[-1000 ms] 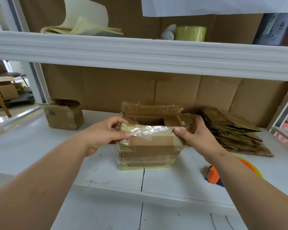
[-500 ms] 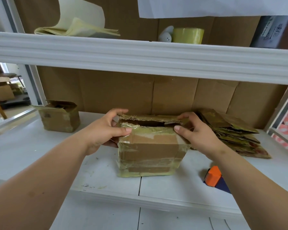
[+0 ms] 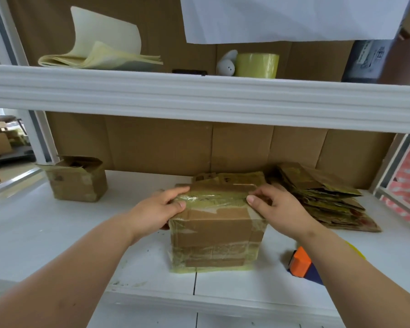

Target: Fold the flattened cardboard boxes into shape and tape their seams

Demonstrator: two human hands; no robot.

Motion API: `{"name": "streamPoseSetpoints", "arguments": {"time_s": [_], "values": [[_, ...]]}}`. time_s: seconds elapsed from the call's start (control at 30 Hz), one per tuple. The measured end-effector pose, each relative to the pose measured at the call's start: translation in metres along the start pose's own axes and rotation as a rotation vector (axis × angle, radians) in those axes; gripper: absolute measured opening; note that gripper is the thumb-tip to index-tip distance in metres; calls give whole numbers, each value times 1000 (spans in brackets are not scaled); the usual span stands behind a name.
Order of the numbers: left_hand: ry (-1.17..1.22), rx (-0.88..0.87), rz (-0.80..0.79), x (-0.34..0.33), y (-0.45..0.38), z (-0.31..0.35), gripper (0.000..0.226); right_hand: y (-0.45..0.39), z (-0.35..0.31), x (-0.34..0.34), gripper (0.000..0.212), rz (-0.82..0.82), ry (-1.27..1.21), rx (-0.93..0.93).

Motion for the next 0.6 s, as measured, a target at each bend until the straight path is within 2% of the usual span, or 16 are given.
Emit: {"name": "streamPoseSetpoints", "arguments": {"time_s": [0.1, 0.2, 0.3, 0.4, 0.53, 0.6], "values": [[-58, -4, -5, -3, 2, 0, 41, 1, -2, -2, 12, 50, -14, 42], [-151, -40, 24, 0, 1, 4, 42, 2, -5, -10, 11, 17, -10, 61], [-375, -122, 81, 3, -4, 13, 44, 4, -7, -14, 32, -31, -37, 72], [-579, -192, 46, -10, -7, 23, 49, 5, -9, -10, 38, -47, 46, 106], [-620, -132, -63, -19, -10, 22, 53, 8, -7, -16, 54, -108, 204, 128], [-696, -94, -107, -20, -9, 19, 66, 7, -7, -19, 63, -125, 256, 134]]}}
Point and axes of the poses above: each hand's wrist, its own y-axis away from the middle knuckle, its own x-axis out of the back of the hand, z = x × y, the point moved 8 cm from there along -y, towards the middle knuckle, and after that the axes turned 3 degrees about -z, right-handed, at the moved point
